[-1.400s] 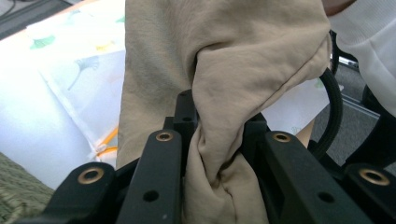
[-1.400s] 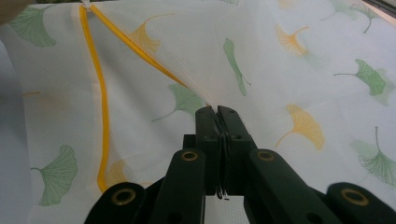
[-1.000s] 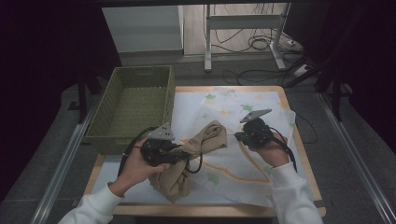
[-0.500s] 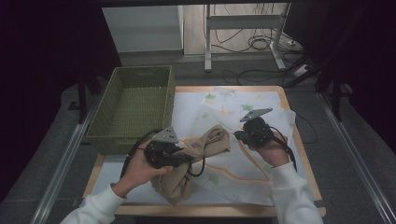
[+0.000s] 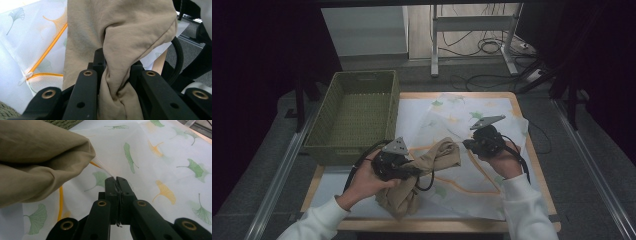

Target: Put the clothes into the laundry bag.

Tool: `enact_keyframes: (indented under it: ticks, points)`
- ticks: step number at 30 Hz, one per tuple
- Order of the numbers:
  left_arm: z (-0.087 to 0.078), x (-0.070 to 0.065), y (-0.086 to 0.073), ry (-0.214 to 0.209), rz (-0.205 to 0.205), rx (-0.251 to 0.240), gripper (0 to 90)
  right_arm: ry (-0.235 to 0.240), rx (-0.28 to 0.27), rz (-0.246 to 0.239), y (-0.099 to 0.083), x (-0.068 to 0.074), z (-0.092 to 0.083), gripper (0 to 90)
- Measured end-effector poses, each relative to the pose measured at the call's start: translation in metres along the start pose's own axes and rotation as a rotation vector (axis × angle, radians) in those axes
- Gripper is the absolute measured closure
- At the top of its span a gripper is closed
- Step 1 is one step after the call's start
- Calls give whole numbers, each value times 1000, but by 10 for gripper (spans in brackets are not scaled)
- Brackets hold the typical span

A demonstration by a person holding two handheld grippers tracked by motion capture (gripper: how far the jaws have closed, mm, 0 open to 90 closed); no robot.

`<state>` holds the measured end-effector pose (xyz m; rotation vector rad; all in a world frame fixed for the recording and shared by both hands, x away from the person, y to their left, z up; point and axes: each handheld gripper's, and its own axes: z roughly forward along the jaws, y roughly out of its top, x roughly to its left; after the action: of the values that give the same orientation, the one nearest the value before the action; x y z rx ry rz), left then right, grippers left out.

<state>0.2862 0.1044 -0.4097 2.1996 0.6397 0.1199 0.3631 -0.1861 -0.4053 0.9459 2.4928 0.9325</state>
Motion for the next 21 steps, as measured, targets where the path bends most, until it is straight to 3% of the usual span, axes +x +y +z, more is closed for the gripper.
enact_keyframes:
  ticks: [16, 21]
  points:
    - [8, 2, 1, 7, 7, 26, 752, -1, -4, 0, 0, -1, -1, 872]
    - [16, 1, 1, 6, 18, 55, 752, -2, -7, 5, 0, -1, -1, 872]
